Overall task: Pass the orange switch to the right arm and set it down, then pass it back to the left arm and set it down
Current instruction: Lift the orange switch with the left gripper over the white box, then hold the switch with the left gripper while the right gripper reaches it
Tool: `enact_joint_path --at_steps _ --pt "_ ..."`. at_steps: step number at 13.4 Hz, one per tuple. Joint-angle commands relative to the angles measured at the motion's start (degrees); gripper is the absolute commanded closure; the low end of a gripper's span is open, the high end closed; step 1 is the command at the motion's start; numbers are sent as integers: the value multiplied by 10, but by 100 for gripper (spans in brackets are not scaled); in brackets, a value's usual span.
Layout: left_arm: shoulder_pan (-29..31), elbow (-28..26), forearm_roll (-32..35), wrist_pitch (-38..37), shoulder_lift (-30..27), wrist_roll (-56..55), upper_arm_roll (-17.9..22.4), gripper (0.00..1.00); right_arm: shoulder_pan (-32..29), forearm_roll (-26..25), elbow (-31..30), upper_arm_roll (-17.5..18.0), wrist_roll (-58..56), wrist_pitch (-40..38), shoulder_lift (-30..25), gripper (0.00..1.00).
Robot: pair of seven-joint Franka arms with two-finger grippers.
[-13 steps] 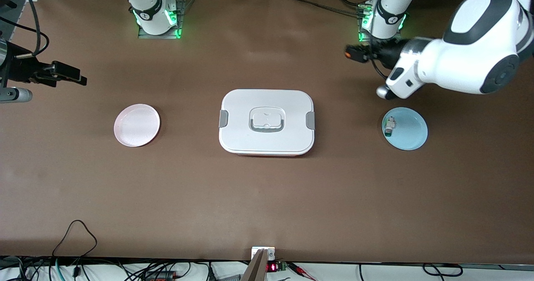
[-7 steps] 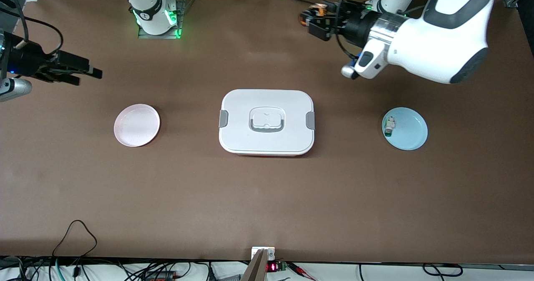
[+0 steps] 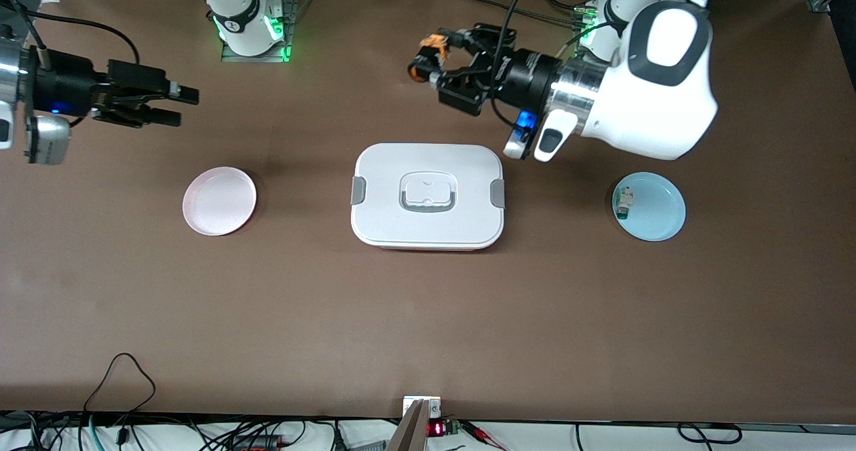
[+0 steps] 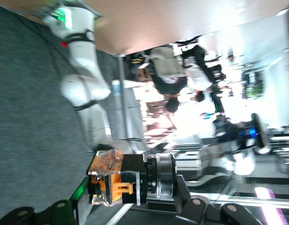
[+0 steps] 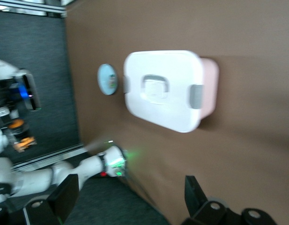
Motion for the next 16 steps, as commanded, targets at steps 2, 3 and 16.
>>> enact_joint_path --at_steps 2,3,16 --pt "-46 19 -47 103 15 -39 0 86 21 88 2 -1 -11 0 18 0" --pt "-49 20 -50 111 19 -39 0 86 30 115 2 -1 -11 1 25 0" --pt "-47 29 -47 107 27 -62 0 86 122 320 -3 0 -13 114 68 0"
